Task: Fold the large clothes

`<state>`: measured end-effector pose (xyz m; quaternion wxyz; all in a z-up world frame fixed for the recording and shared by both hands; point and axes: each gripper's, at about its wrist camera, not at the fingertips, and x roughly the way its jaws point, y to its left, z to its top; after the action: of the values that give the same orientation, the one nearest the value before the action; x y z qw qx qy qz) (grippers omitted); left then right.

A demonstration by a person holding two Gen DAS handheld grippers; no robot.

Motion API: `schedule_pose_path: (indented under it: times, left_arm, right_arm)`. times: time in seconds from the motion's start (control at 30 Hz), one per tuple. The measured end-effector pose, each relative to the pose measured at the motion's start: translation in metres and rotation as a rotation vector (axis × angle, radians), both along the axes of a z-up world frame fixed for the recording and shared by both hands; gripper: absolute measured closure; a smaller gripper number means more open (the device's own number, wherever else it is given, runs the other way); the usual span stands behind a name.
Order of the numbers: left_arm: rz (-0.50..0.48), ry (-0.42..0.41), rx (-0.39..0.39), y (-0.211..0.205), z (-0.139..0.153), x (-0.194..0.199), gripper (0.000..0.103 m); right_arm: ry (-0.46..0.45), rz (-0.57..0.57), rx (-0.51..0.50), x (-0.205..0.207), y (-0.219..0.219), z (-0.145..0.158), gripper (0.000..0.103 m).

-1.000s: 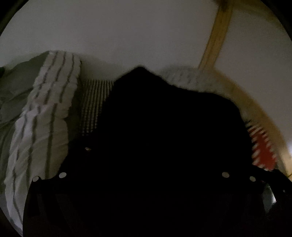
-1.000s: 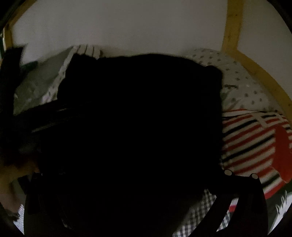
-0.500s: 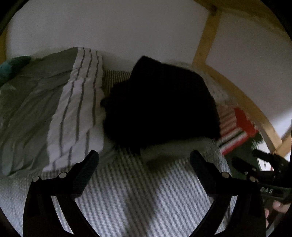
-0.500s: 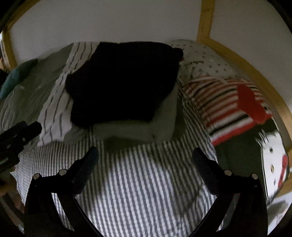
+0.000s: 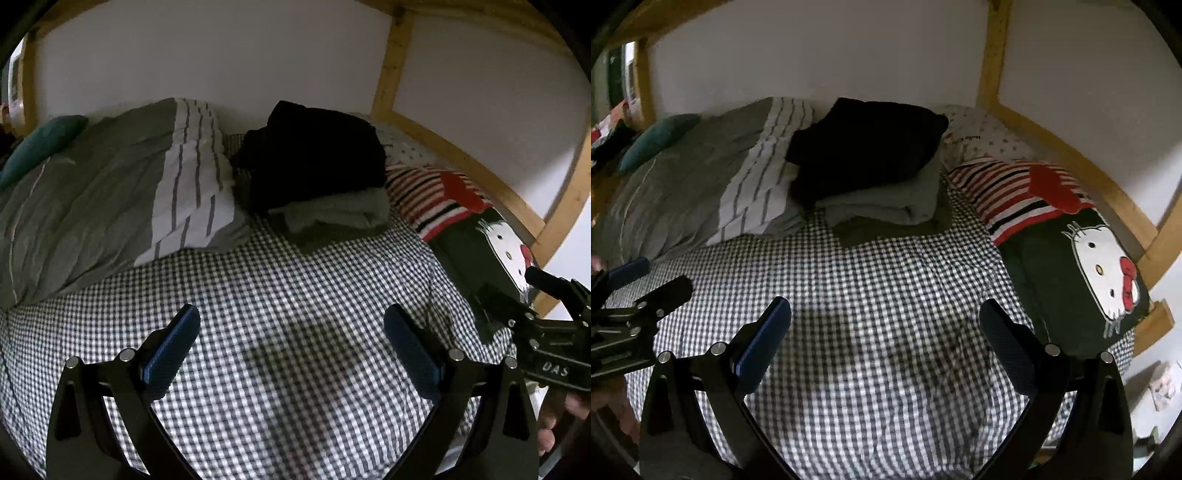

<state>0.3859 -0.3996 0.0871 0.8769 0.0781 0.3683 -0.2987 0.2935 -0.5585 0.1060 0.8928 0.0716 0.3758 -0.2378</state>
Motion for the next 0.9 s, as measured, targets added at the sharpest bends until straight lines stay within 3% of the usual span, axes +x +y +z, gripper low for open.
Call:
schedule_pose_path:
  times: [0.37,0.9]
  left_arm:
    - [-0.011,-0.036,0.001,0.036,0.005,-0.075,0.005]
    - [-0.031,-0.019,0.021,0.053,0.003,-0.097,0.005]
  right_arm:
    - [-0.059,-0.005,-0.016,-0.079,0.052,0.007,0.003]
    - [-0.074,-0.007,-0.042,-0.105,0.078,0.002,0.003]
